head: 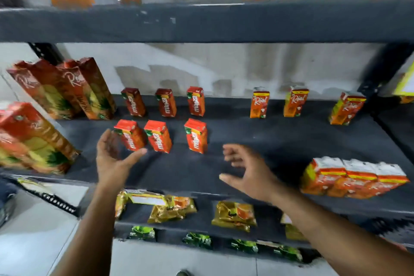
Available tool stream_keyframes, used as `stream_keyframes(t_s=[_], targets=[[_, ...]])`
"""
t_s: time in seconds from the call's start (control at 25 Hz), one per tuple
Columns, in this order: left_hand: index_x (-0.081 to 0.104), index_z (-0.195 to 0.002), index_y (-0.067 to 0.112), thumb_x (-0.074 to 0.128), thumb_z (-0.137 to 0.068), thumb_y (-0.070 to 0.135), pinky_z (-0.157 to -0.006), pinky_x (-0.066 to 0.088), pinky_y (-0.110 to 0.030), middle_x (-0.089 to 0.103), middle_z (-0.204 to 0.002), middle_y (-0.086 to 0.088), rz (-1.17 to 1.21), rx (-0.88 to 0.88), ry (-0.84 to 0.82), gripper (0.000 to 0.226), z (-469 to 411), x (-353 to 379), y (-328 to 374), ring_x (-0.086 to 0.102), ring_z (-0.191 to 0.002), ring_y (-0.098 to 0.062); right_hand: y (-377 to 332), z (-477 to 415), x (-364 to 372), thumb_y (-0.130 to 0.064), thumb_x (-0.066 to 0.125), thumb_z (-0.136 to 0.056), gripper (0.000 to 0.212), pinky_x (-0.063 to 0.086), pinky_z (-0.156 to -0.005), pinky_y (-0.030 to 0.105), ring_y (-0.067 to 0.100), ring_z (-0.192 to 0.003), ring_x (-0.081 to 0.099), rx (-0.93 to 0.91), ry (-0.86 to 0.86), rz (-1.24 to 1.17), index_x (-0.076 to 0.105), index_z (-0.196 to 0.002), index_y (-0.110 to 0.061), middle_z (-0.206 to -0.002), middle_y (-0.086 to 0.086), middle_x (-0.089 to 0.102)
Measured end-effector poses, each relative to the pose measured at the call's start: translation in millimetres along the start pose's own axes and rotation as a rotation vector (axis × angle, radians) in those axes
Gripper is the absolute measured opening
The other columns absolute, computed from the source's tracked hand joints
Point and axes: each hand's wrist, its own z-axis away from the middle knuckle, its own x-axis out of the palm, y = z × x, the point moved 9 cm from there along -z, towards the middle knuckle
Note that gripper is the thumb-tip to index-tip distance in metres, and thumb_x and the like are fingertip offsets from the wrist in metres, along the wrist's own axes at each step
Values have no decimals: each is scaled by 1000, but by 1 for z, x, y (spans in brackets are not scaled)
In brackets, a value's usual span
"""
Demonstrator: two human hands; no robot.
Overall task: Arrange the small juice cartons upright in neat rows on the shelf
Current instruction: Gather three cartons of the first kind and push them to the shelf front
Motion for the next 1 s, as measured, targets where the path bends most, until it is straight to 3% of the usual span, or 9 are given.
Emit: stream_keyframes(t_s=[0.08, 0.2, 0.28, 0.44, 0.56, 0.68, 0.88, 1.0], targets=[[35, -139, 10, 85, -56, 2, -105, 37, -24, 47, -139, -10, 14, -28, -62, 98, -22, -2, -14, 45, -130, -18, 7, -42, 21, -26, 85, -65, 84, 46, -93, 26, 4, -114, 52, 113, -25, -1, 38, -133, -37, -127, -8, 51], [32, -142, 10, 81, -58, -13, -102, 44, -31, 50, -138, -13, 44, -93, -258, 100, -56, 1, -31, 51, -125, -20, 24, -85, 50, -30, 89, -59, 105, 45, -79, 14, -2, -105, 53, 257, -52, -30, 25, -141, -37, -124, -15, 46], [35, -141, 13, 81, -56, -14, -88, 51, -20, 56, -129, -8, 23, -124, -409, 100, -71, 9, -38, 60, -110, -8, 32, -100, 62, -24, 90, -58, 91, 48, -69, 10, -5, -93, 60, 300, -3, -55, 38, -132, -34, -116, -14, 57], [57, -117, 28, 91, -49, 0, -71, 50, -13, 71, -103, 5, -40, -153, -593, 81, -76, 34, -51, 67, -87, 1, 44, -117, 80, -8, 90, -58, 47, 58, -78, 40, 21, -88, 71, 336, 120, -193, 67, -98, -20, -96, 4, 74], [61, -107, 24, 96, -41, 18, -67, 55, -20, 76, -93, 1, 14, -189, -696, 75, -64, 59, -53, 71, -88, -11, 39, -126, 104, -9, 91, -55, 49, 57, -78, 38, 17, -88, 71, 332, 53, -209, 70, -96, -24, -94, 0, 75], [59, -102, 19, 97, -39, 21, -61, 58, -28, 76, -93, 1, 81, -200, -674, 74, -60, 72, -54, 73, -87, -20, 38, -133, 118, -6, 92, -52, 53, 58, -75, 31, 13, -86, 71, 333, 62, -209, 68, -94, -27, -88, -8, 76], [59, -104, 20, 98, -33, 33, -73, 59, -30, 76, -94, -1, 84, -214, -629, 83, -63, 70, -53, 72, -90, -17, 36, -131, 122, -7, 93, -50, 51, 52, -61, 13, 5, -79, 71, 324, 73, -178, 67, -88, -30, -83, -19, 74], [56, -109, 18, 98, -38, 26, -78, 58, -29, 73, -100, -4, 71, -205, -690, 84, -62, 71, -52, 71, -95, -17, 35, -129, 123, -12, 94, -49, 52, 53, -62, 15, 6, -81, 71, 326, 79, -149, 67, -90, -32, -86, -19, 74]])
